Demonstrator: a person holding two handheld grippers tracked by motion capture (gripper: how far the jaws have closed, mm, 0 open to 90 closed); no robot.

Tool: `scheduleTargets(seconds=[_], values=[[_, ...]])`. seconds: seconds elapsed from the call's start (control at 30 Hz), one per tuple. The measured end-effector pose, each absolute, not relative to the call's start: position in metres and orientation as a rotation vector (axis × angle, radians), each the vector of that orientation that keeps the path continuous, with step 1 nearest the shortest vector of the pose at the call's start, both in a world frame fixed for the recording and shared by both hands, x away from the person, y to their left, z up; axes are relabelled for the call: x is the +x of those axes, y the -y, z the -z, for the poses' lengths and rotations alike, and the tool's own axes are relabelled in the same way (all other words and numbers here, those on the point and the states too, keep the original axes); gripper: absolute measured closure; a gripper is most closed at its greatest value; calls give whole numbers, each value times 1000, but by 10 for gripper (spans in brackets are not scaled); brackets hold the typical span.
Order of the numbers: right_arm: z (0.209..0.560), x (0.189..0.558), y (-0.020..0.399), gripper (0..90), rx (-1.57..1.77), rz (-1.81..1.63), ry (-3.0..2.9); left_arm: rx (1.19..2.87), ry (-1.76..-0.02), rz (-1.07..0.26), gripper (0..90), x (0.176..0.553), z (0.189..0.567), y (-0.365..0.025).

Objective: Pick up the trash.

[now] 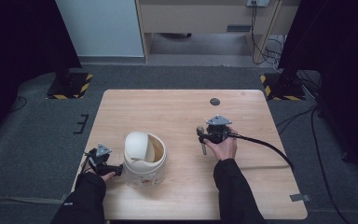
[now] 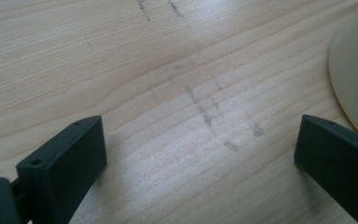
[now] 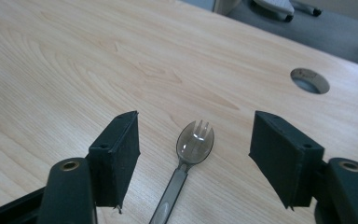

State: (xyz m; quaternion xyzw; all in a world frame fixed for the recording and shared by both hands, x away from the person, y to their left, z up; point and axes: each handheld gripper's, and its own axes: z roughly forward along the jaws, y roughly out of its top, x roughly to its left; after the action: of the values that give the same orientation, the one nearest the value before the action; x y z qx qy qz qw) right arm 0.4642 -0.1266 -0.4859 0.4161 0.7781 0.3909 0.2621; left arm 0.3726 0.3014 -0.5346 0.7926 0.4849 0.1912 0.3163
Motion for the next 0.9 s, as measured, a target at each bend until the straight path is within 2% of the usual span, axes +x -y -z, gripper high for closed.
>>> scheduleTargets(seconds=[0.5, 0.67, 0.73, 0.9], values=[[517, 486, 115, 393, 1274, -894, -2140, 2092, -1275, -500, 14, 373, 534, -302], [525, 486, 110, 484, 1309, -886, -2135, 2093, -1275, -499, 14, 373, 534, -302], [526, 486, 110, 495, 1311, -883, -2136, 2093, -1275, -499, 14, 373, 534, -302], [531, 487, 108, 608, 1321, -876, -2143, 2094, -1276, -499, 14, 373, 534, -302]])
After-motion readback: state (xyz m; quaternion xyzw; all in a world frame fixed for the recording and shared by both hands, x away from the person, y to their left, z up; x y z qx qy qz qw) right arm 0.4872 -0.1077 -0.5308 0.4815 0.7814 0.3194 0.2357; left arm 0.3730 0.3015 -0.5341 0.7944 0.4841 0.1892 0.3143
